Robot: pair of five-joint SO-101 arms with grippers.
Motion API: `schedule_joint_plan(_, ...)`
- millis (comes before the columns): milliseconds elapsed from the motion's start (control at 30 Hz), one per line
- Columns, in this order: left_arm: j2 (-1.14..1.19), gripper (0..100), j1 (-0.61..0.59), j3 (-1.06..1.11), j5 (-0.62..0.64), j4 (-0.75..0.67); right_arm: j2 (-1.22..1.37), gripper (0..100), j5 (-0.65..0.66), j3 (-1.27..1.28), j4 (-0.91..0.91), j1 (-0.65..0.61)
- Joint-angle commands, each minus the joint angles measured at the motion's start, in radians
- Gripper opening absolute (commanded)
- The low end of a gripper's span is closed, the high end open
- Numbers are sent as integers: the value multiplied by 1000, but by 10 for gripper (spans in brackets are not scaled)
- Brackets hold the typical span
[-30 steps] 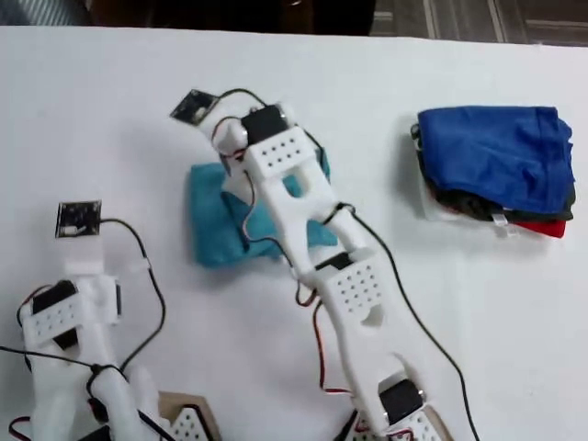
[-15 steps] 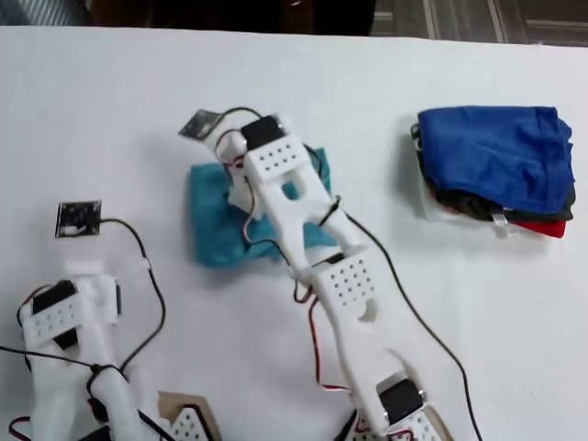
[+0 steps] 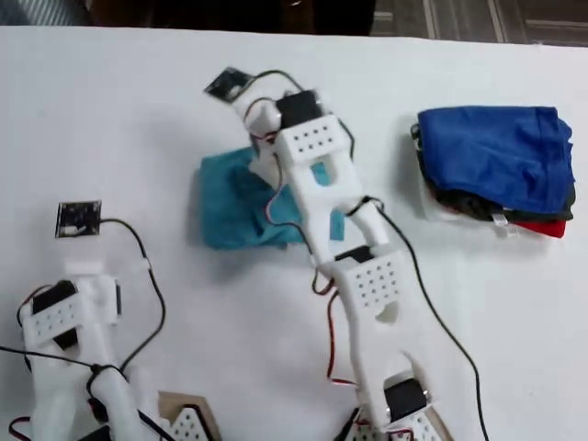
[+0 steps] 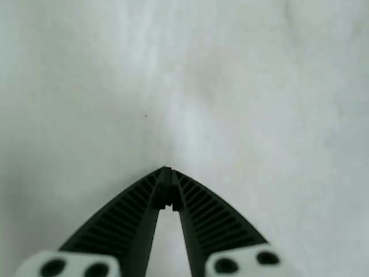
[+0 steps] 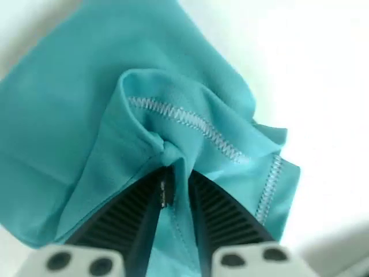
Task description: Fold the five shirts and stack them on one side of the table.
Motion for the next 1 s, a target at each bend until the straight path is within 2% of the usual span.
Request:
schedule_joint_plan(0,-15,27,-3,-2,2,-14,-70,28,9,-5,16,27)
schedule_joint_plan(200,-15,27,-3,-2,2,-15,7,203,9,-6,16,8)
schedule_joint_plan(733,-15,27,-3,-2,2,-15,21,208,2,-5,18,-148)
schedule_joint_plan(967,-15,27,-3,-2,2,-15,24,208,8,72,16,-157)
